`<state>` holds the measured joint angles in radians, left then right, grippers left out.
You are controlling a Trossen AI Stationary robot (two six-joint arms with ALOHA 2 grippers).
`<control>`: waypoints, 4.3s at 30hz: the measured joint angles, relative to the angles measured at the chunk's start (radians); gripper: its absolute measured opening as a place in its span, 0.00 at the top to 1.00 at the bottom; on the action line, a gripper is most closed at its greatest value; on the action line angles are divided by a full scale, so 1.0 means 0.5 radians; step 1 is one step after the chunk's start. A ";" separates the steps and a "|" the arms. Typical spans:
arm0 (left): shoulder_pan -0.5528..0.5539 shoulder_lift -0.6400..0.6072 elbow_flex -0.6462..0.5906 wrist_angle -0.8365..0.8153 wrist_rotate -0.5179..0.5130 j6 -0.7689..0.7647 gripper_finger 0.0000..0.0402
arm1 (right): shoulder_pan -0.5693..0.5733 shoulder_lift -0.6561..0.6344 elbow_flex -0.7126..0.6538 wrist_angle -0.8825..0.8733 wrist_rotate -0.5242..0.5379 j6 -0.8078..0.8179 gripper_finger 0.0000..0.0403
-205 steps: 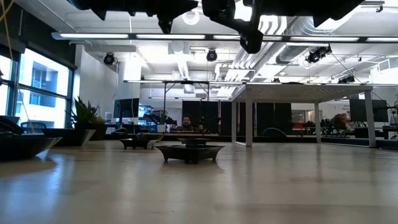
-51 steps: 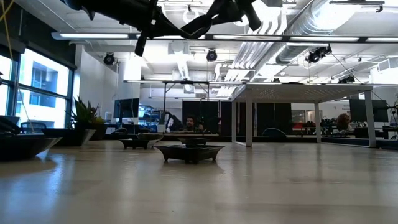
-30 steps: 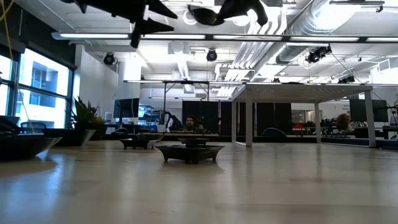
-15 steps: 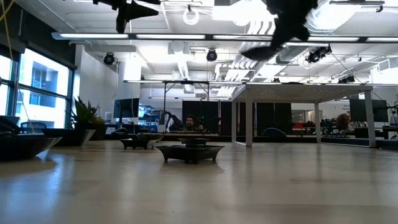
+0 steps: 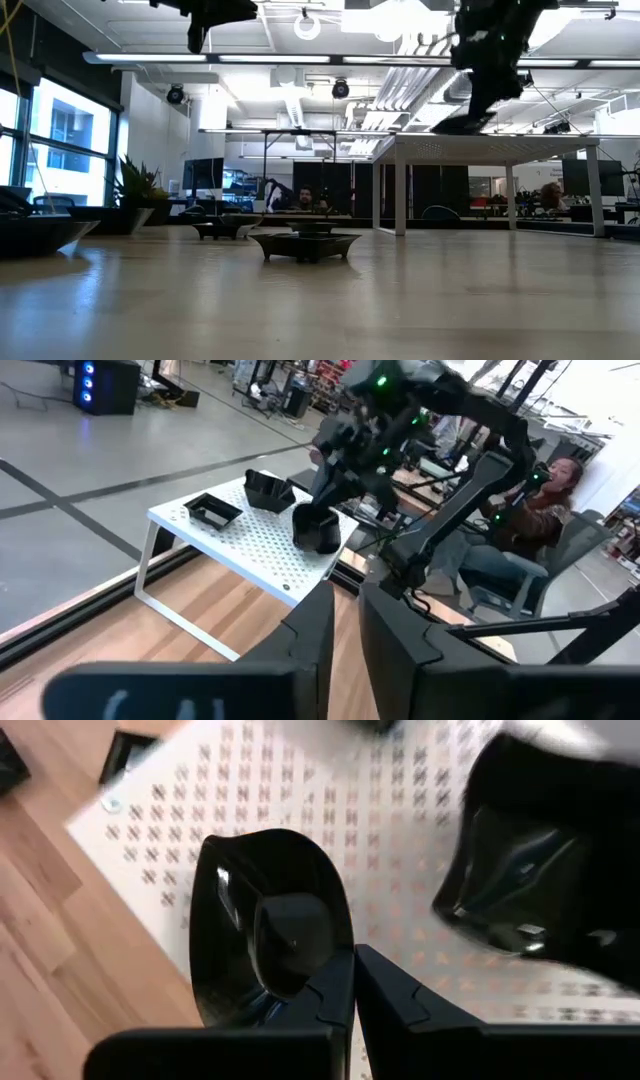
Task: Pick & Place Mini shaped plates
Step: Put the leaf-shaped plate on the shelf, then stack the distorted square plate on top of the distorted square plate on the shelf
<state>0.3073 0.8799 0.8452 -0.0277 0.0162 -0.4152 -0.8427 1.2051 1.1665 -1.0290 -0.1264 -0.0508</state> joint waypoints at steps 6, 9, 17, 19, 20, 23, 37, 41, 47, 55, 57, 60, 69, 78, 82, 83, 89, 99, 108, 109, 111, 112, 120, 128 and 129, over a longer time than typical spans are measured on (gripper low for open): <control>0.000 0.000 0.000 -0.012 0.000 0.000 0.92 | -0.097 0.000 -0.200 0.195 -0.068 -0.019 0.97; 0.000 0.000 0.000 -0.030 0.000 0.000 0.92 | -0.109 0.000 -0.230 0.258 -0.082 -0.020 0.95; 0.000 0.001 0.000 -0.072 -0.009 0.020 0.93 | -0.109 0.001 -0.169 0.301 -0.076 -0.021 0.78; 0.000 0.001 0.000 -0.072 -0.014 0.040 0.93 | -0.109 0.001 -0.131 0.297 -0.076 -0.021 0.75; 0.000 0.001 0.000 -0.072 -0.014 0.046 0.93 | -0.108 0.001 -0.103 0.279 -0.076 -0.021 0.74; 0.001 0.001 0.000 -0.072 -0.016 0.073 0.93 | -0.086 0.000 0.004 0.169 -0.086 -0.020 0.72; 0.001 -0.019 -0.509 0.459 0.031 0.282 1.00 | 1.001 -0.328 -0.202 0.259 -0.090 0.883 0.96; 0.001 -0.021 -0.579 0.582 0.032 0.299 1.00 | 1.384 -0.377 -0.389 0.496 0.011 1.254 0.99; 0.002 -0.021 -0.603 0.564 0.038 0.306 1.00 | 1.849 -0.340 -0.697 0.924 0.106 1.703 0.99; 0.002 -0.021 -0.603 0.499 0.038 0.306 1.00 | 2.292 -0.325 -0.941 1.244 0.083 2.092 0.95; 0.002 -0.021 -0.603 0.452 0.038 0.306 1.00 | 2.389 -0.325 -0.962 1.229 0.076 2.161 0.93; 0.002 -0.021 -0.603 0.404 0.038 0.304 1.00 | 2.525 -0.325 -0.989 1.218 0.076 2.282 0.88; 0.001 -0.021 -0.603 0.393 0.037 0.299 1.00 | 2.898 -0.089 -1.021 1.267 0.039 2.505 0.72; 0.001 -0.021 -0.603 0.382 0.037 0.298 1.00 | 3.150 0.312 -1.021 1.573 -0.018 2.544 0.66; 0.001 -0.021 -0.603 0.368 0.037 0.298 1.00 | 3.229 0.412 -1.020 1.587 -0.015 2.601 0.67; 0.001 -0.021 -0.603 0.363 0.037 0.298 1.00 | 3.246 0.432 -1.020 1.581 0.001 2.602 0.67; 0.001 -0.021 -0.603 0.363 0.037 0.298 1.00 | 3.276 0.502 -1.020 1.559 0.031 2.618 0.75; 0.001 -0.021 -0.603 0.364 0.036 0.298 1.00 | 3.234 0.433 -1.019 1.557 0.060 2.611 0.99; 0.001 -0.021 -0.603 0.365 0.030 0.314 1.00 | 3.107 0.270 -1.019 1.515 0.086 2.606 0.99; 0.001 -0.021 -0.603 0.365 0.031 0.314 1.00 | 3.081 0.236 -1.019 1.514 0.086 2.605 0.99; 0.001 -0.021 -0.603 0.365 0.031 0.314 1.00 | 3.020 0.148 -1.019 1.514 0.091 2.598 0.99; 0.001 -0.021 -0.603 0.366 0.031 0.314 1.00 | 2.986 0.100 -1.019 1.513 0.098 2.589 0.99; 0.001 -0.021 -0.602 0.374 0.031 0.313 1.00 | 2.543 -0.336 -1.019 1.498 0.048 2.479 0.98; 0.001 -0.021 -0.602 0.386 0.038 0.298 1.00 | 1.717 -0.609 -0.837 1.250 -0.120 2.014 0.98; 0.001 -0.021 -0.602 0.386 0.038 0.298 1.00 | 1.600 -0.609 -0.761 1.159 -0.143 1.914 0.98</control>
<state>0.3077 0.8692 0.5442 0.1651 0.0353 -0.2665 -0.0429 0.9006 0.7859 -0.4498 -0.1982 0.9062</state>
